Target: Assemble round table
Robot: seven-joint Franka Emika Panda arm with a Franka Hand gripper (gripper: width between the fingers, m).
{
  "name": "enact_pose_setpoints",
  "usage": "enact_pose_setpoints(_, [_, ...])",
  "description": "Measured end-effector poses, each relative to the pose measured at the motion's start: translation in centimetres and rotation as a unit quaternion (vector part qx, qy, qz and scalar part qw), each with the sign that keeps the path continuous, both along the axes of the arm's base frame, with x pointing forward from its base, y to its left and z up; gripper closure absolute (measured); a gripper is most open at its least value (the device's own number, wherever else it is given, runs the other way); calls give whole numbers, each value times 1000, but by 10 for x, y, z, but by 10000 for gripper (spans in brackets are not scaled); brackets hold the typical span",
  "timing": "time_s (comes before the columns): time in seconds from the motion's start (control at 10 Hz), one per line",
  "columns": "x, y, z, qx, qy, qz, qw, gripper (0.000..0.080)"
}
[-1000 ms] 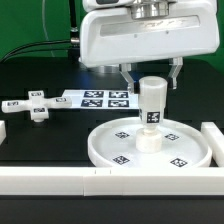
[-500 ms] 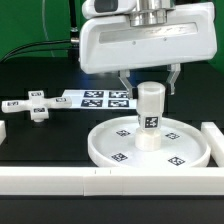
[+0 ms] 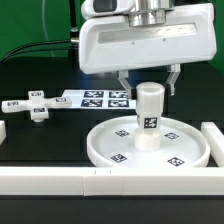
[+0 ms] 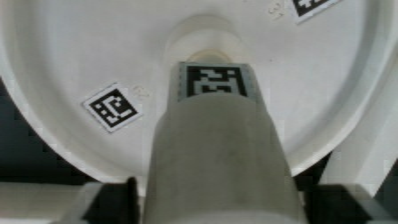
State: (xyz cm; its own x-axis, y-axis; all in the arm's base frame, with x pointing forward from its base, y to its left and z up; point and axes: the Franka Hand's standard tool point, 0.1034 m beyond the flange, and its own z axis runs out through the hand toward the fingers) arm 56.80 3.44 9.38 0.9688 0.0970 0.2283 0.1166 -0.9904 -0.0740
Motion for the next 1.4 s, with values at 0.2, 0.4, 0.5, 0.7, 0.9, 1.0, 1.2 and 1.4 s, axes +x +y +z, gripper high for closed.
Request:
enact_pose_setpoints(0.2, [1, 2, 8, 2, 9, 2, 1000, 159])
enact_pose_setpoints(0.4, [0, 2, 20, 4, 16, 5, 1000, 152])
enact_pose_setpoints(0.5, [2, 2, 28, 5, 19, 6, 1000, 152])
enact_pose_setpoints(0.7, [5, 1, 32, 5, 17, 6, 1000, 150])
enact_pose_setpoints(0.9, [2, 3, 31, 8, 35, 9, 999, 150])
enact_pose_setpoints(1.0, [4, 3, 30, 7, 31, 9, 999, 150])
enact_pose_setpoints(1.2, [-4, 3, 20, 8, 97, 23, 995, 150])
enact_pose_setpoints(1.4, [0, 1, 15, 16, 154, 34, 987, 150])
